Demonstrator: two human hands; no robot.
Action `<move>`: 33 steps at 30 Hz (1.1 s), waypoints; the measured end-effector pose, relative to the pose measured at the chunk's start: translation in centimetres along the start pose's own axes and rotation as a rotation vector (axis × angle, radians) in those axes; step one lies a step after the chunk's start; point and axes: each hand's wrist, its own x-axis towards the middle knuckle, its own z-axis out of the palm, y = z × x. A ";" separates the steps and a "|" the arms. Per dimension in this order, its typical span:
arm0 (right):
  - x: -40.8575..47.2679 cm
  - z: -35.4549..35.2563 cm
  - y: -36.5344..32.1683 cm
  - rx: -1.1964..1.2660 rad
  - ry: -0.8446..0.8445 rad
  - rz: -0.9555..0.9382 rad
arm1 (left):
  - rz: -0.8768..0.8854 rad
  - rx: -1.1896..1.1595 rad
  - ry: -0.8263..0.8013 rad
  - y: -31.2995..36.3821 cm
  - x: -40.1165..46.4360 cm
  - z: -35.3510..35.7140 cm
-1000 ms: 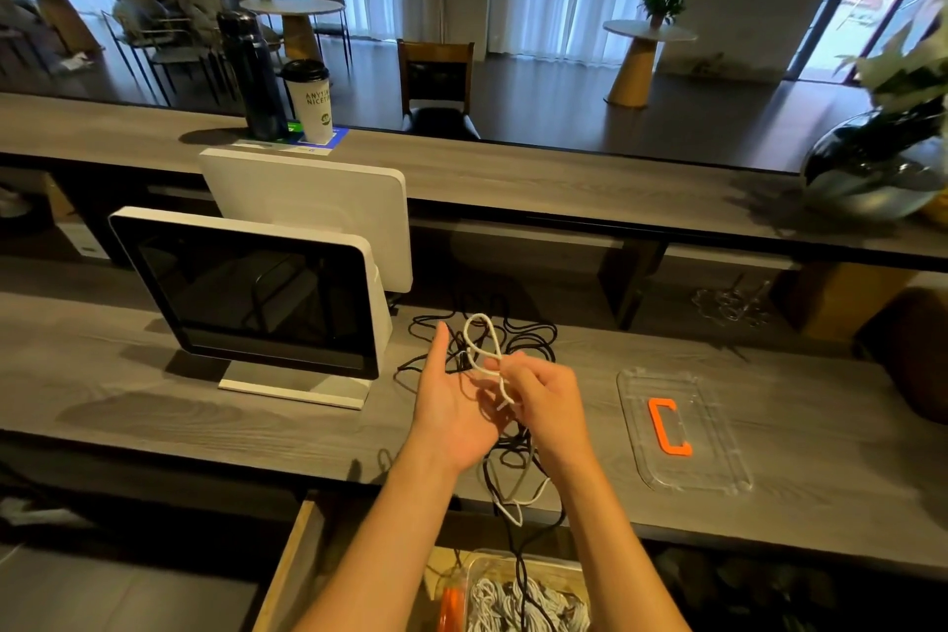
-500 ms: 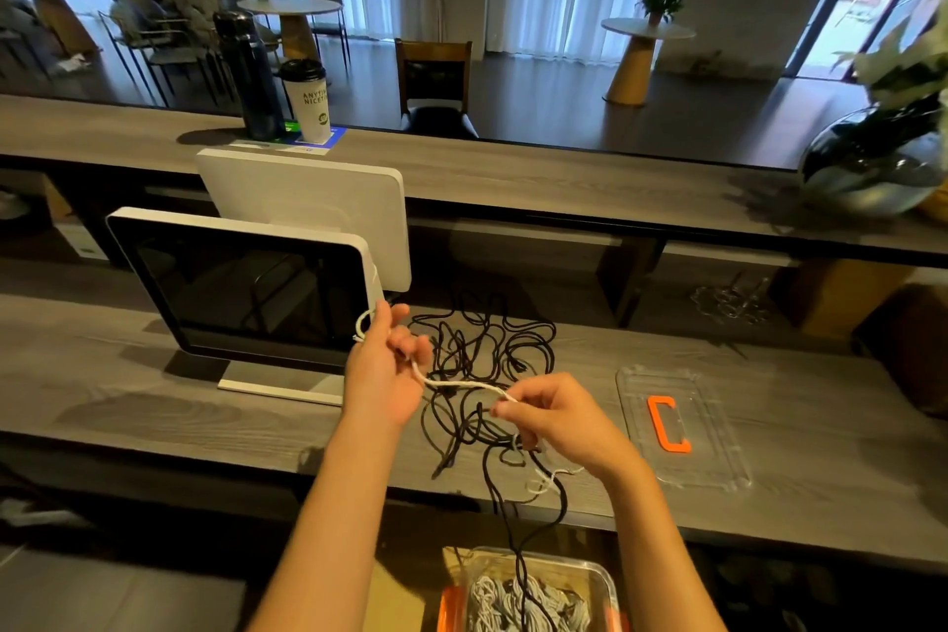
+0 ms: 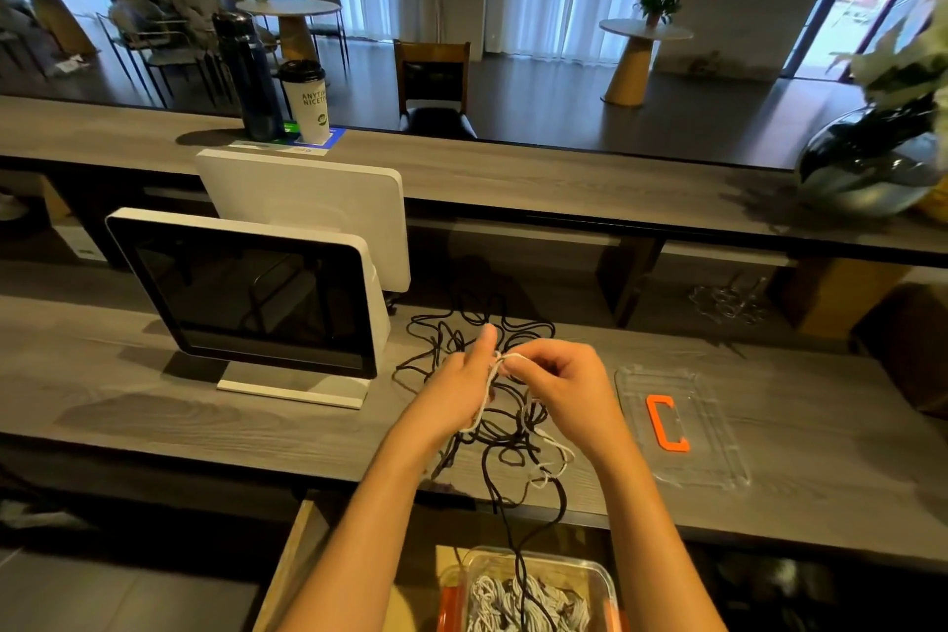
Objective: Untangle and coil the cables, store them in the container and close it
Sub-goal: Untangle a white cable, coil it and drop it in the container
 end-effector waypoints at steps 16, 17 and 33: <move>0.1 -1.9 2.4 0.138 0.047 0.205 | 0.051 -0.457 0.007 -2.2 1.4 -1.4; 0.1 -1.7 2.4 0.129 0.022 0.213 | 0.036 -0.576 0.051 -2.2 1.6 -1.4; -0.3 -1.6 2.0 0.041 -0.312 0.093 | 0.028 -0.441 0.496 -3.4 2.1 -3.1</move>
